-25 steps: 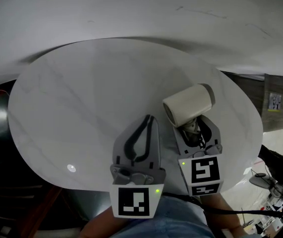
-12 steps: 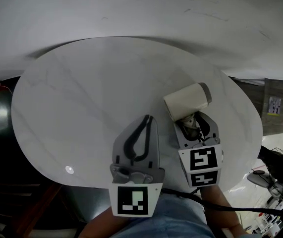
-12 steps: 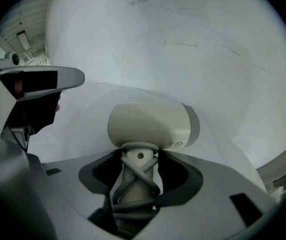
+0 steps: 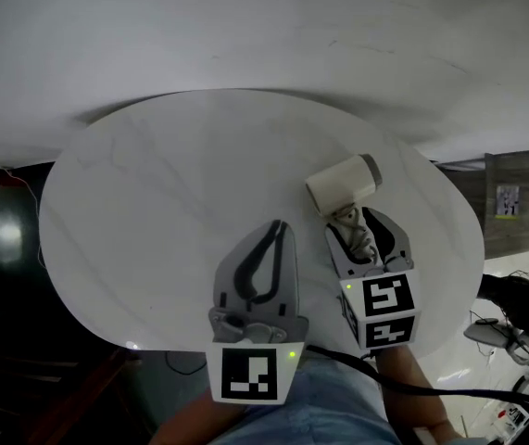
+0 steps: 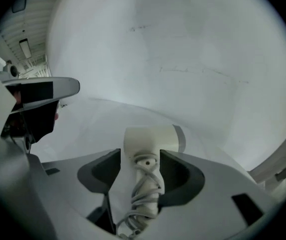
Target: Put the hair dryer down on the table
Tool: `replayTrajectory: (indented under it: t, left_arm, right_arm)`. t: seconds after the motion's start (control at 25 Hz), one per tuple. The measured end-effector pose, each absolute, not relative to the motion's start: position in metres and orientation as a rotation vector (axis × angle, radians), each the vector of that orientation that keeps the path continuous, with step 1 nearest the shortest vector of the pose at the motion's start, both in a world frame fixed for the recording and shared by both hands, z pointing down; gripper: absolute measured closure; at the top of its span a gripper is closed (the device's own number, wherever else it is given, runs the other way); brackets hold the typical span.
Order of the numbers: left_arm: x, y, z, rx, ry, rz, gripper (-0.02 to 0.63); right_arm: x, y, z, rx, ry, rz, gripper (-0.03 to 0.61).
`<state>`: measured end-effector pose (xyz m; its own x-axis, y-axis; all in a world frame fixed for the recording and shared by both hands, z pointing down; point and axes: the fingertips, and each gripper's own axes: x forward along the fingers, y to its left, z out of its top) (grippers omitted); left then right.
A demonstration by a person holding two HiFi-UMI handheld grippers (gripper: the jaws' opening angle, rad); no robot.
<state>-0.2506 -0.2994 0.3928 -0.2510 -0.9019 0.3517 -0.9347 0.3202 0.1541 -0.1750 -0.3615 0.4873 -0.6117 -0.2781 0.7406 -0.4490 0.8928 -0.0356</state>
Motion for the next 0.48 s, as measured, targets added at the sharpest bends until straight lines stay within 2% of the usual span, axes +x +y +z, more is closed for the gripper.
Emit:
replayTrajectory:
  t: [0.2,0.32,0.4,0.48]
  left_arm:
    - [-0.24,-0.294,0.354,1.738,-2.245,0.081,0.597]
    - [-0.231,-0.294,0.327,1.811,-2.256,0.057,0.597]
    - [-0.224,-0.293,0.31,1.858,-2.264,0.042,0.597]
    - [-0.217,-0.291,0.294,1.9,-2.272,0.02,0.597]
  right_arm:
    - [-0.177,-0.347,0.418,0.583,-2.489,0.321,0.347]
    - [-0.172,-0.336,0.37,0.644,-2.62,0.307,0.42]
    - [-0.166,-0.332,0.341,0.699,-2.688,0.231,0.521]
    - [-0.161,-0.326,0.321,0.734,-2.731,0.184,0.548]
